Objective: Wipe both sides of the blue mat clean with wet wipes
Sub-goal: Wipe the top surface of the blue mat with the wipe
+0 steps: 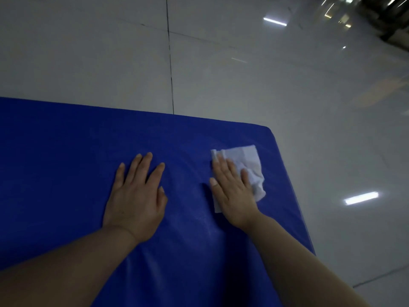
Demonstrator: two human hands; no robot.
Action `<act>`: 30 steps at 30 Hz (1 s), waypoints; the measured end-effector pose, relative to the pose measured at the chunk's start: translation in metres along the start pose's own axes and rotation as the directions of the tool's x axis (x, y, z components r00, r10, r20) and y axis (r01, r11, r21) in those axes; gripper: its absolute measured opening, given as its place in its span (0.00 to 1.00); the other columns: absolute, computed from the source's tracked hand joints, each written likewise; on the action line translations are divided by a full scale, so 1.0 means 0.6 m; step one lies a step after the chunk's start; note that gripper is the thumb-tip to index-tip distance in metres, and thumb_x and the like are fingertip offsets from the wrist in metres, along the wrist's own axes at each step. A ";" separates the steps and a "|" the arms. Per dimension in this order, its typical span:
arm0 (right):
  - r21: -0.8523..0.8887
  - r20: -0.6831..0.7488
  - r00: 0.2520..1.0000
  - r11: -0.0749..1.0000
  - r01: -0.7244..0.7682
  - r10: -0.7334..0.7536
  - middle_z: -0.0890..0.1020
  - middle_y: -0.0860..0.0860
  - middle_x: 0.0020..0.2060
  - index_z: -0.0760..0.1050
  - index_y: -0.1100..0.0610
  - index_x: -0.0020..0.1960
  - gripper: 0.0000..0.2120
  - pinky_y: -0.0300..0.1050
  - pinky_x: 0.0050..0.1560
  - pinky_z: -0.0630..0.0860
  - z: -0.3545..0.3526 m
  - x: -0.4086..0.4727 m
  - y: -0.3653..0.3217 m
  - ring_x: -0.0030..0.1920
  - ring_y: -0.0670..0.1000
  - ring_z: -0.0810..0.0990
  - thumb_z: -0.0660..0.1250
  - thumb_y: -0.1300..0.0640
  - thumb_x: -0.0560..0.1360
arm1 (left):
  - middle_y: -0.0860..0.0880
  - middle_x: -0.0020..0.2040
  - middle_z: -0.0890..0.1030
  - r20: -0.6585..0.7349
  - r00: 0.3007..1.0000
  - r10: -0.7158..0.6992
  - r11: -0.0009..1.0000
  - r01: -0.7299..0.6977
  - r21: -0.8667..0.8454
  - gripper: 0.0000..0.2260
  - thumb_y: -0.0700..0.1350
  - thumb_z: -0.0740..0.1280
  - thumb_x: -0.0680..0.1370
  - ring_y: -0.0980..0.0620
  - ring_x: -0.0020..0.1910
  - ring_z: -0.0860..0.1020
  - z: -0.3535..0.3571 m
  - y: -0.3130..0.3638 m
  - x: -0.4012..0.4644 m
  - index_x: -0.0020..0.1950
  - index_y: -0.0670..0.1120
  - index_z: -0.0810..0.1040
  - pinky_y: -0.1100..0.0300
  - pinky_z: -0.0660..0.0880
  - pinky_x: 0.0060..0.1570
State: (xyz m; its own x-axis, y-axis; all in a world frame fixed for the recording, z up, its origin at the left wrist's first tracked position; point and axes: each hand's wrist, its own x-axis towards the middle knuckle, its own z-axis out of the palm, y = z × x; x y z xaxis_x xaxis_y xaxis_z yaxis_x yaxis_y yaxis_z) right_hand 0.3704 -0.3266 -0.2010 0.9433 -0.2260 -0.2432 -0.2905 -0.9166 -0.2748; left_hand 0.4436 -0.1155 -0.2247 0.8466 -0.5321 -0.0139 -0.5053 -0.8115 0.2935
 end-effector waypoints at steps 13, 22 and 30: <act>0.004 -0.042 0.992 0.993 0.117 -0.117 0.42 0.41 0.76 0.38 0.45 0.77 0.32 0.49 0.73 0.35 0.003 0.114 -0.056 0.76 0.43 0.38 0.28 0.36 0.74 | 0.41 0.73 0.68 -0.038 0.999 0.023 0.999 -0.022 0.031 0.25 0.50 0.52 0.77 0.44 0.73 0.63 0.000 -0.001 0.008 0.69 0.44 0.73 0.45 0.54 0.70; 0.007 -0.098 0.906 0.911 -0.412 0.411 0.40 0.46 0.77 0.36 0.51 0.77 0.25 0.54 0.75 0.39 -0.043 0.153 0.073 0.76 0.47 0.39 0.40 0.48 0.83 | 0.42 0.72 0.69 -0.048 0.999 0.019 1.000 -0.019 0.004 0.24 0.50 0.52 0.76 0.44 0.72 0.64 0.002 -0.002 0.008 0.68 0.44 0.74 0.46 0.54 0.70; 0.022 -0.064 0.986 0.988 0.155 -0.153 0.45 0.38 0.75 0.40 0.44 0.76 0.35 0.45 0.73 0.34 -0.012 0.188 -0.067 0.74 0.39 0.40 0.28 0.37 0.70 | 0.42 0.72 0.69 -0.034 0.999 0.023 0.999 -0.022 0.027 0.24 0.51 0.53 0.76 0.44 0.72 0.64 0.001 -0.003 0.011 0.68 0.45 0.75 0.45 0.55 0.69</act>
State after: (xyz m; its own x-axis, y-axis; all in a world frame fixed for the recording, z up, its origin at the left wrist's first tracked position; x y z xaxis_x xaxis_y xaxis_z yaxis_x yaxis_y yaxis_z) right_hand 0.4894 -0.3174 -0.2109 0.9850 -0.1033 -0.1385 -0.1442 -0.9331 -0.3295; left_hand 0.4500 -0.1175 -0.2259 0.8399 -0.5421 0.0259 -0.5283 -0.8056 0.2681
